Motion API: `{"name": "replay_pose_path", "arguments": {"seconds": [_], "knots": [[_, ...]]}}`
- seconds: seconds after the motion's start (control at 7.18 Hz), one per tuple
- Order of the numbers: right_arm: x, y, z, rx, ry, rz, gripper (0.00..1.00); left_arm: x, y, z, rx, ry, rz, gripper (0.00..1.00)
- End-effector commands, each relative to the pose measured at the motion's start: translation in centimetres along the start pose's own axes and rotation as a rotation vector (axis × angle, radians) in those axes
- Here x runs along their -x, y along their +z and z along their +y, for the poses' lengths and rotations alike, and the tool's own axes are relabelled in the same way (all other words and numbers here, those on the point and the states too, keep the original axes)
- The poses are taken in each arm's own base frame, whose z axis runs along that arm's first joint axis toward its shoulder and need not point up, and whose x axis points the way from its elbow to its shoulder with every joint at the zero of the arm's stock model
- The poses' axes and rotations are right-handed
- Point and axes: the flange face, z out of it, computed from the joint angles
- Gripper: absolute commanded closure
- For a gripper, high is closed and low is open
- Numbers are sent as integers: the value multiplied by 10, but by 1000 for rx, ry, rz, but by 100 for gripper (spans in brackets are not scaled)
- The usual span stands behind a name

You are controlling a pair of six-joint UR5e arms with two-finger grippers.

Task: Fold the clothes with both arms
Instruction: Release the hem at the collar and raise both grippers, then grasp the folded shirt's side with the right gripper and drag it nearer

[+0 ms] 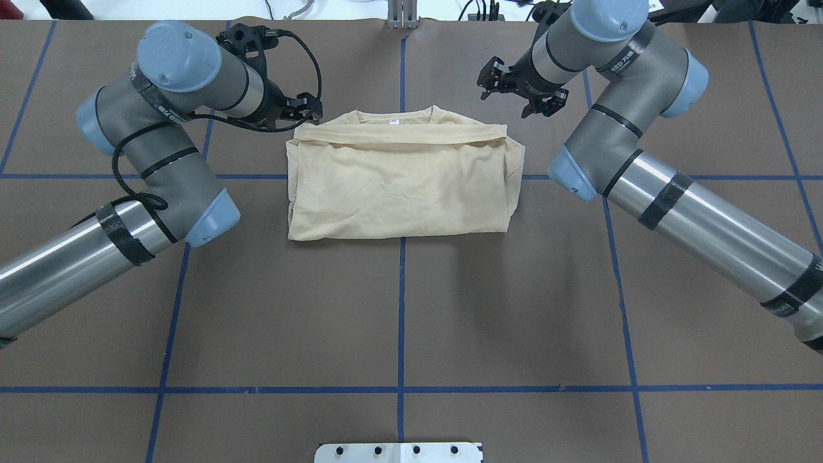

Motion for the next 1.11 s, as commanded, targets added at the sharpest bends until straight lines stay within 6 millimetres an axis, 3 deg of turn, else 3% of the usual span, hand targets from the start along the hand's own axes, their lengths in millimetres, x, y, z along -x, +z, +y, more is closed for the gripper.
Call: {"name": "replay_pose_path", "arguments": {"seconds": [0.0,0.14,0.28,0.56,0.7,0.97], "knots": [[-30,-6,47,14,-12,-8,0,-1,-15,1,-15,4,18,1],[-43,-6,80,45,5,-12,0,3,-25,5,-22,8,29,1],[-41,-4,103,71,25,-18,0,0,-32,6,-23,8,24,1],[-48,25,147,85,35,20,0,-5,-37,7,-26,10,31,1],[-50,33,159,98,26,30,0,-4,-38,8,-26,9,30,1],[-58,36,162,106,27,39,0,-4,-37,8,-26,9,30,1]]}}
